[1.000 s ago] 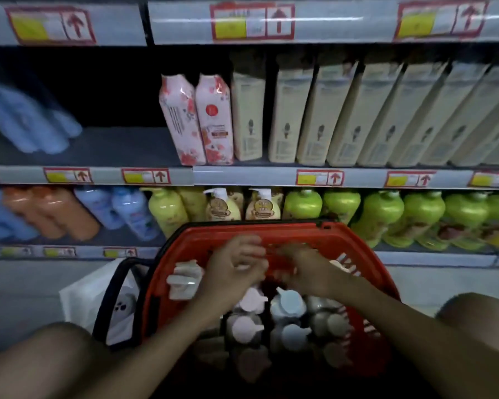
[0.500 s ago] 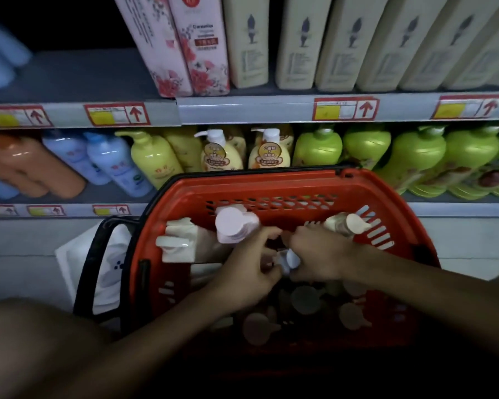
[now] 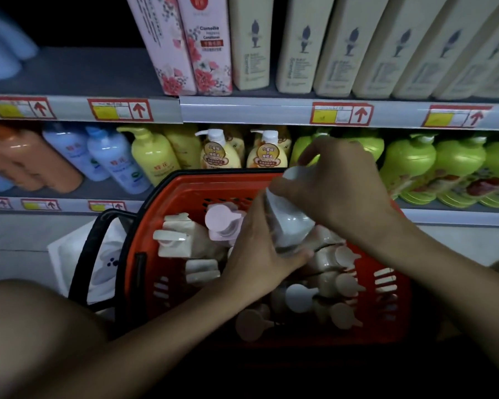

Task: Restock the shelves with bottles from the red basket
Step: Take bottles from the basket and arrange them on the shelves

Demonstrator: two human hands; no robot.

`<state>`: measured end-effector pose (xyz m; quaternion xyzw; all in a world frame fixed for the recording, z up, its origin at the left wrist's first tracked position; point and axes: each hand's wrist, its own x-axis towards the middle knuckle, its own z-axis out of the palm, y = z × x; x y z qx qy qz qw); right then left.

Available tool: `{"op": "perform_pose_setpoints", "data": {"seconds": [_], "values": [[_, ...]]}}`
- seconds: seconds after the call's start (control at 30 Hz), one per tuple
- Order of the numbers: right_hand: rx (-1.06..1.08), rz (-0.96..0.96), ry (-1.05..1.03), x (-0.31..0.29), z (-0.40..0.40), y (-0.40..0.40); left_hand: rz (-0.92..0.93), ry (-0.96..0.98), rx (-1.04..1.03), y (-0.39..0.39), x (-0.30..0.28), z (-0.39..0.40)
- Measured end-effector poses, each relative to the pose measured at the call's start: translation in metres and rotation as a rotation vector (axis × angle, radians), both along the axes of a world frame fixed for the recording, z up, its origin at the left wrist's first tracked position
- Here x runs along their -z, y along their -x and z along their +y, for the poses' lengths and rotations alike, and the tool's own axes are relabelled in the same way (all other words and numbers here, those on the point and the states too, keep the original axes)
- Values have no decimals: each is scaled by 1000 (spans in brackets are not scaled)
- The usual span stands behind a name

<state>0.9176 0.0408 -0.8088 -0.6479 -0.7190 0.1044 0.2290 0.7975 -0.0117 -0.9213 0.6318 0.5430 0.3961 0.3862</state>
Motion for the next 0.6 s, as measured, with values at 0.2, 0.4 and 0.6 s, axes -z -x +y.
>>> {"op": "perform_pose_setpoints", "data": {"seconds": [0.2, 0.4, 0.6], "values": [[-110, -120, -131, 15, -20, 22, -100, 125, -193, 3, -4, 6], [-146, 495, 100, -5, -6, -16, -432, 318, -163, 30, -38, 28], [-524, 428, 719, 6, 3, -28, -860, 526, 104, 60, -66, 43]]}}
